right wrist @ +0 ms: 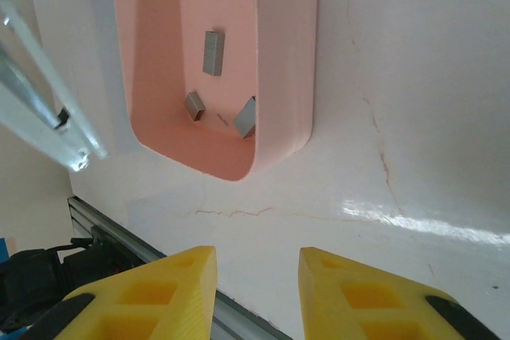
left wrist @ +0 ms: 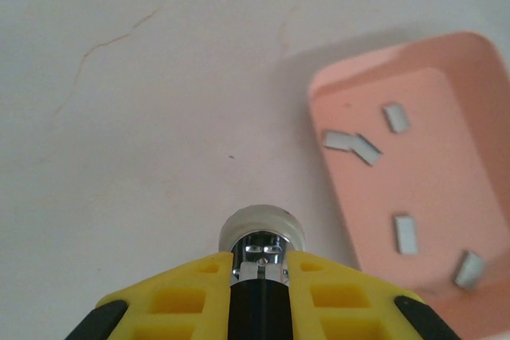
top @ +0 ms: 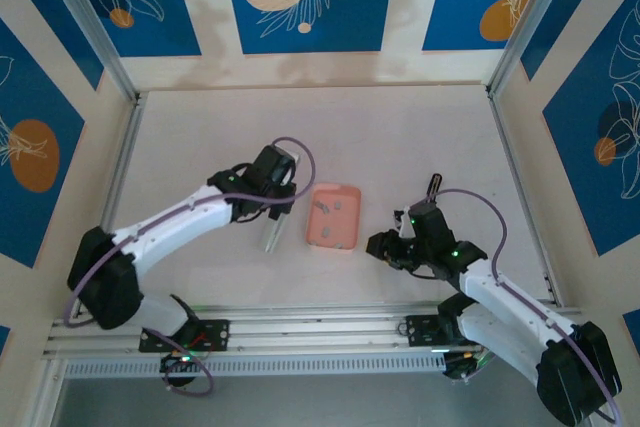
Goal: Load the staples into the stapler
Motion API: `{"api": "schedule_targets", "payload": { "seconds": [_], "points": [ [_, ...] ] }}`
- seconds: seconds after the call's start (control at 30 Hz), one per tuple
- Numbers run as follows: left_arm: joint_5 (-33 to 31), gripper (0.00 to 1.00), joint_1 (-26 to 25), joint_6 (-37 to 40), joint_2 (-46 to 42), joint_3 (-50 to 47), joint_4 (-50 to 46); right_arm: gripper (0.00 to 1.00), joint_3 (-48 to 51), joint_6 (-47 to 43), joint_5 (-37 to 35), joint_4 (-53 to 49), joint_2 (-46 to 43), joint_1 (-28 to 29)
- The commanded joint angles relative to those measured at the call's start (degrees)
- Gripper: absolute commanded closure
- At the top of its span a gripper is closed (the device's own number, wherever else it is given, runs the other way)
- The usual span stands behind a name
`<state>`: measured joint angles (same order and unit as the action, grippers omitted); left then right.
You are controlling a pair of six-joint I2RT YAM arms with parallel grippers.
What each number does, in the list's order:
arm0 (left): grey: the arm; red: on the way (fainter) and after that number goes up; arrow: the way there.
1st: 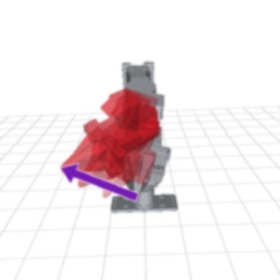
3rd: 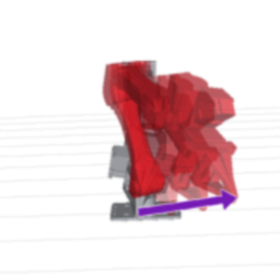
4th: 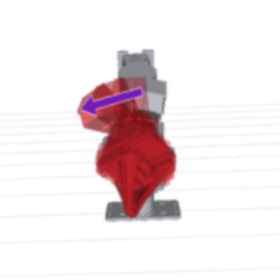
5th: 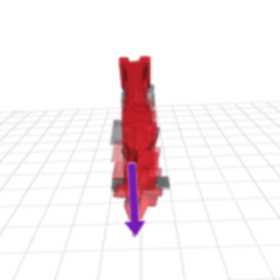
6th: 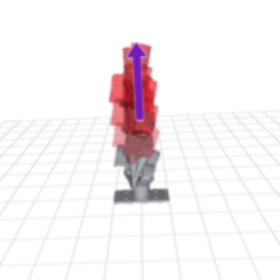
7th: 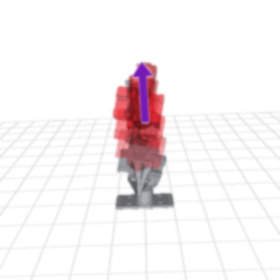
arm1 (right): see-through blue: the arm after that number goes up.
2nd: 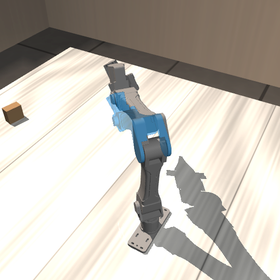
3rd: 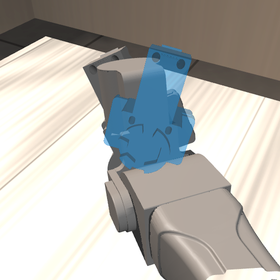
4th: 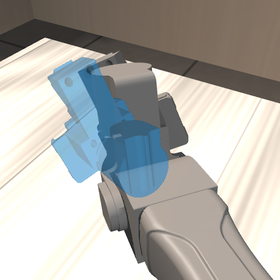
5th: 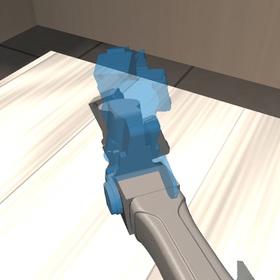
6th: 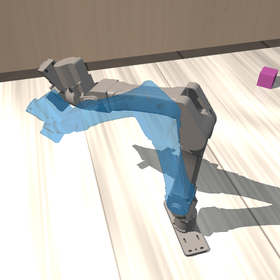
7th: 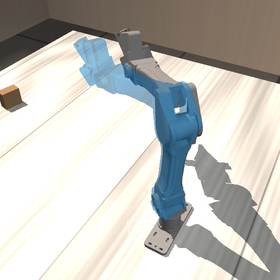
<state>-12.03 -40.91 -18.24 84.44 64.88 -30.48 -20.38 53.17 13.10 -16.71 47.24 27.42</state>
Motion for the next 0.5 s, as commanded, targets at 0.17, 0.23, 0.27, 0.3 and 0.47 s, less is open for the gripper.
{"api": "schedule_targets", "payload": {
  "seconds": [0.17, 0.23, 0.27, 0.3, 0.47],
  "points": [
    [6.21, 0.97, 10.05, -11.41, 11.35, 9.11, -3.47, 0.66, -2.19, -1.49, 1.76, 0.45, 2.38, 0.63],
    [6.59, 0.98, 11.47, -12.50, 14.15, 11.92, -5.30, 0.66, -2.18, -1.63, 1.68, 0.20, 2.55, 0.70],
    [6.51, 0.97, 11.75, -12.76, 15.20, 12.86, -5.69, 0.66, -2.18, -1.68, 1.59, 0.19, 2.67, 0.69],
    [6.35, 0.96, 11.99, -12.63, 16.25, 13.75, -5.90, 0.66, -2.16, -1.75, 1.52, 0.10, 2.69, 0.62],
    [5.57, 0.89, 12.46, -12.12, 19.96, 16.62, -5.98, 0.65, -2.48, -2.10, 1.34, -0.48, 2.81, 0.62]
  ]
}}
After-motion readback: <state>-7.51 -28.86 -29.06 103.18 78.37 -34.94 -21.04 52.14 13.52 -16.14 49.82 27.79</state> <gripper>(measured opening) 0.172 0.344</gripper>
